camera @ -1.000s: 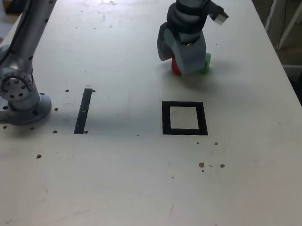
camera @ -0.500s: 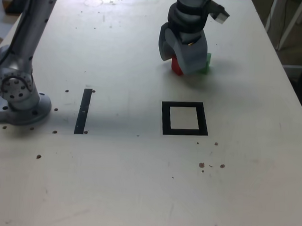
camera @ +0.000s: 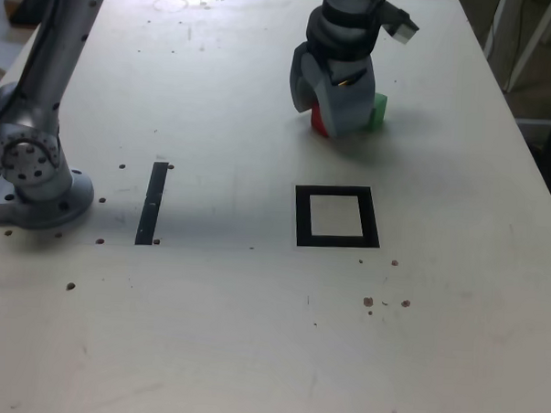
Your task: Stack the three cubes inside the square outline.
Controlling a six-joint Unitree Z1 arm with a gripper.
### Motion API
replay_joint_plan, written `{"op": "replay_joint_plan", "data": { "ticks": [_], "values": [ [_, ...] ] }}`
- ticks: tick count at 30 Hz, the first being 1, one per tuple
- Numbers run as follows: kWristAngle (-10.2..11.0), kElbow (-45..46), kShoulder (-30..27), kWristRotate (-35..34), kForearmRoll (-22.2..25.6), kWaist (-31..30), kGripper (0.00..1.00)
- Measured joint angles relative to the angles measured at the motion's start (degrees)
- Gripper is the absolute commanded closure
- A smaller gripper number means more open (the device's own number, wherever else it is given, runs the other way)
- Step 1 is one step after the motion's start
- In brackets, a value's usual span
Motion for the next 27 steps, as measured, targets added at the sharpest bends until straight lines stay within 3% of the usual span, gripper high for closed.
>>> {"op": "replay_joint_plan", "data": {
  "ticks": [5,11,24,27],
  "values": [
    [-0.37,0.17,0.00,0.00,-0.11,0.03,0.66],
    [-2.27,-0.42,-0.02,0.04,0.89,0.67,0.70],
    [-3.40,-4.89,-4.39,-3.45,9.70,0.69,0.70],
    [-5.57,-2.98,-6.73,-5.92,10.22,-0.29,0.70]
  ]
}}
